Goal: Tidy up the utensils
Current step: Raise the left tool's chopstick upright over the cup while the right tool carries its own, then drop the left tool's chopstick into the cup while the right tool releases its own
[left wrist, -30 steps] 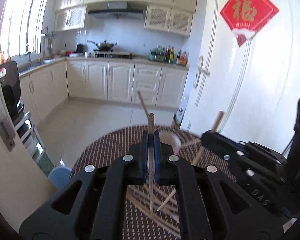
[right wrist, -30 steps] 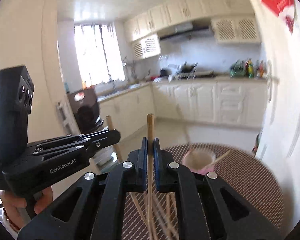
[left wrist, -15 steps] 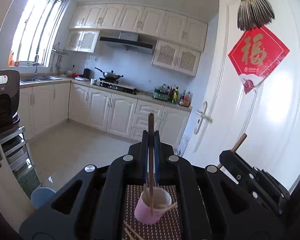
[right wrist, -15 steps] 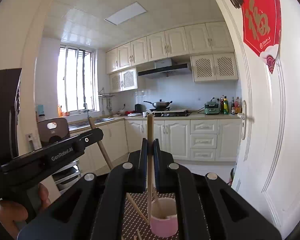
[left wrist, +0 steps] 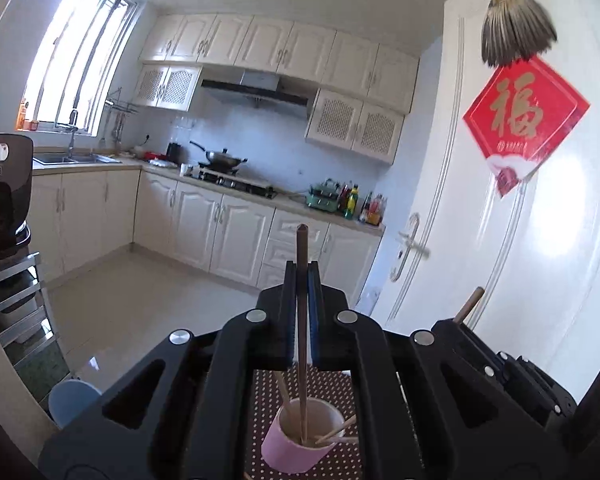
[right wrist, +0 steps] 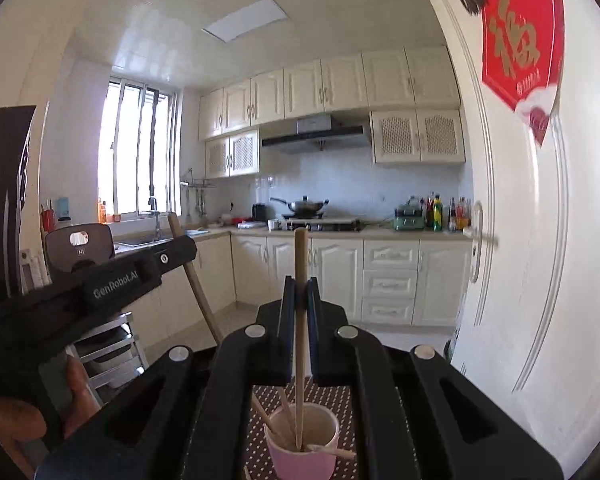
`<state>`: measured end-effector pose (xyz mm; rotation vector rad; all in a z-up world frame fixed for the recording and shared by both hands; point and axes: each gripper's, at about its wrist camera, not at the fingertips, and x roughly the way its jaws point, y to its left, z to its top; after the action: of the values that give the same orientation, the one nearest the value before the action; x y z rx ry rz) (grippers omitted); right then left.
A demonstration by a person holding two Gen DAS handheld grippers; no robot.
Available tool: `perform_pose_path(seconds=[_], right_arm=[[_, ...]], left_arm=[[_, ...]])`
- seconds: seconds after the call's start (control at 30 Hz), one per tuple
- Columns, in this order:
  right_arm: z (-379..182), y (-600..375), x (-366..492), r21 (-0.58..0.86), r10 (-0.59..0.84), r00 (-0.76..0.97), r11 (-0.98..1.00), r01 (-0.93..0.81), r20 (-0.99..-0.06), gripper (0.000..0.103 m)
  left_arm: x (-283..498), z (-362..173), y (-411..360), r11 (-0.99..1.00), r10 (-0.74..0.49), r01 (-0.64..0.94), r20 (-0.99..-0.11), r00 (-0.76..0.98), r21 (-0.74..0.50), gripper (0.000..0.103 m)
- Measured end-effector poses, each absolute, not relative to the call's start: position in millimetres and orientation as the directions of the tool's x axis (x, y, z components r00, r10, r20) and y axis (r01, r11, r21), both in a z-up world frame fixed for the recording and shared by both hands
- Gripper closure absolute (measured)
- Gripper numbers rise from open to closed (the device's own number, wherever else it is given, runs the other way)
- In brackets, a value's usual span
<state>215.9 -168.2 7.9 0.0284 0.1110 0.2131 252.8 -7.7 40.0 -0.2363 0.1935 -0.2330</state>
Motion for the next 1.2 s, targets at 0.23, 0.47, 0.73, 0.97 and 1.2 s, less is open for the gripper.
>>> perform_pose_path(seconds=[0.23,0.47,0.73,0.97,1.2], right_arm=[[-4.7,-171.1,221.7,0.070,0.226,0.959,0.974,-0.217,-0.170,0.098],[-12.9,-169.0,223.7,0.092,0.238,0.945,0.971,-0.223,-0.225,0.098],[-11.5,-171.4,224.4,0.100,0.239,0.935,0.970,-0.220,-0.262,0.098],[-14.7,-169.6,221.5,0.106,0.240,0.926,0.970,-0.218,-0.293,0.098],[-12.6,-169.5,213.6,0.117,0.242,0.920,0.969,-0.215,-0.308,0.097]], left_arm=[[260.4,20.9,-17.6,0.952,-0.271,0.222,-0.246,0.931,-0.208,0.097],[263.1,8.9,-21.8,0.955,-0.288,0.243,-0.330,0.899,-0.171,0.096],[258.0,5.3,-17.5,0.963,-0.266,0.225,-0.375,0.888,-0.150,0.096],[252.3,4.0,-16.3,0.968,-0.248,0.210,-0.409,0.878,-0.136,0.093],[239.6,8.0,-8.8,0.974,-0.219,0.173,-0.417,0.882,-0.146,0.051]])
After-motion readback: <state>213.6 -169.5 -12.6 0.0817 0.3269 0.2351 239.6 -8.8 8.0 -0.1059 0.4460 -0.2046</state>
